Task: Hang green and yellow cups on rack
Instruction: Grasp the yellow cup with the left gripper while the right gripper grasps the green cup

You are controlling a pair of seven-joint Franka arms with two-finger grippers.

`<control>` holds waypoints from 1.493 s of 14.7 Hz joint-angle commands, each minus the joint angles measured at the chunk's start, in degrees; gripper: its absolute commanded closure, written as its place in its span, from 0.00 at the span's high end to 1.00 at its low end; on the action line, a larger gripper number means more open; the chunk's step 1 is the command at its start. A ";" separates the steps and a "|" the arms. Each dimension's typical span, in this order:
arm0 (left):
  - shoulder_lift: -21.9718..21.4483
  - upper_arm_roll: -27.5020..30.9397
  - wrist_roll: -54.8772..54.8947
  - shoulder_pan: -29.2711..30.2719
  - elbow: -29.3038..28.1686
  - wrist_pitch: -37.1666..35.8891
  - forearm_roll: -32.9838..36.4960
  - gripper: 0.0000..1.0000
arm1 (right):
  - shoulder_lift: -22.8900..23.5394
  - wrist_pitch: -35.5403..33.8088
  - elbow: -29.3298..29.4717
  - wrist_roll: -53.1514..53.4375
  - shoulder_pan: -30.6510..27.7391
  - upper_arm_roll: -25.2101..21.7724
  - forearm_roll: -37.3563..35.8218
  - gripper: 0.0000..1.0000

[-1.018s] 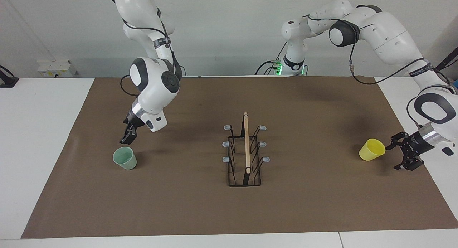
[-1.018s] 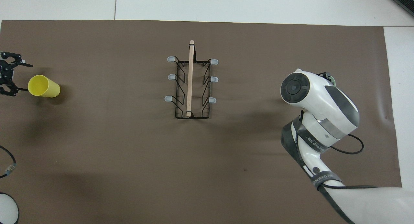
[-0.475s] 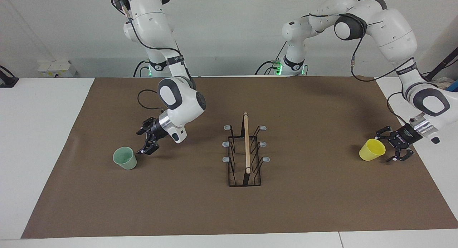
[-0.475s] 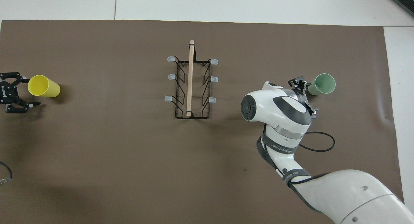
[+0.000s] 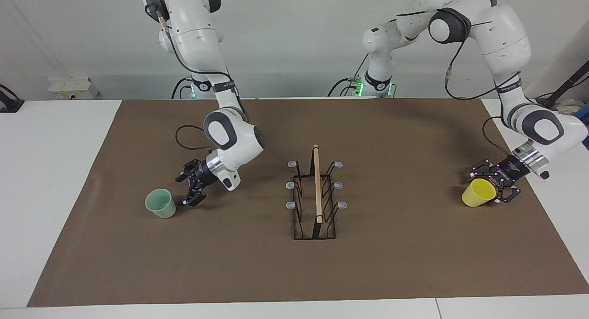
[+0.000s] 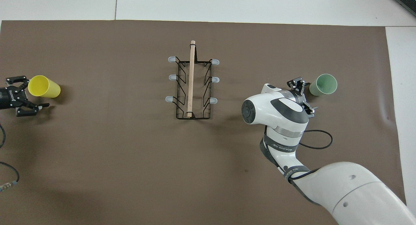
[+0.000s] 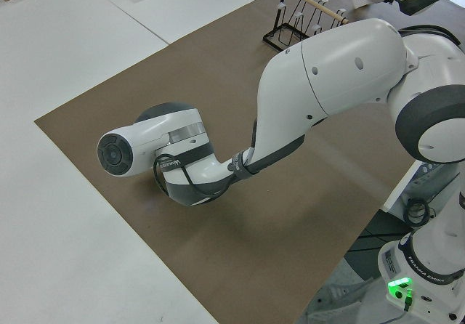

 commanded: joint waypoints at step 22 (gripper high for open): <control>-14.53 0.90 4.28 -21.86 -3.06 14.54 10.06 0.00 | 3.68 14.40 -4.69 13.64 -12.00 0.38 -32.32 0.85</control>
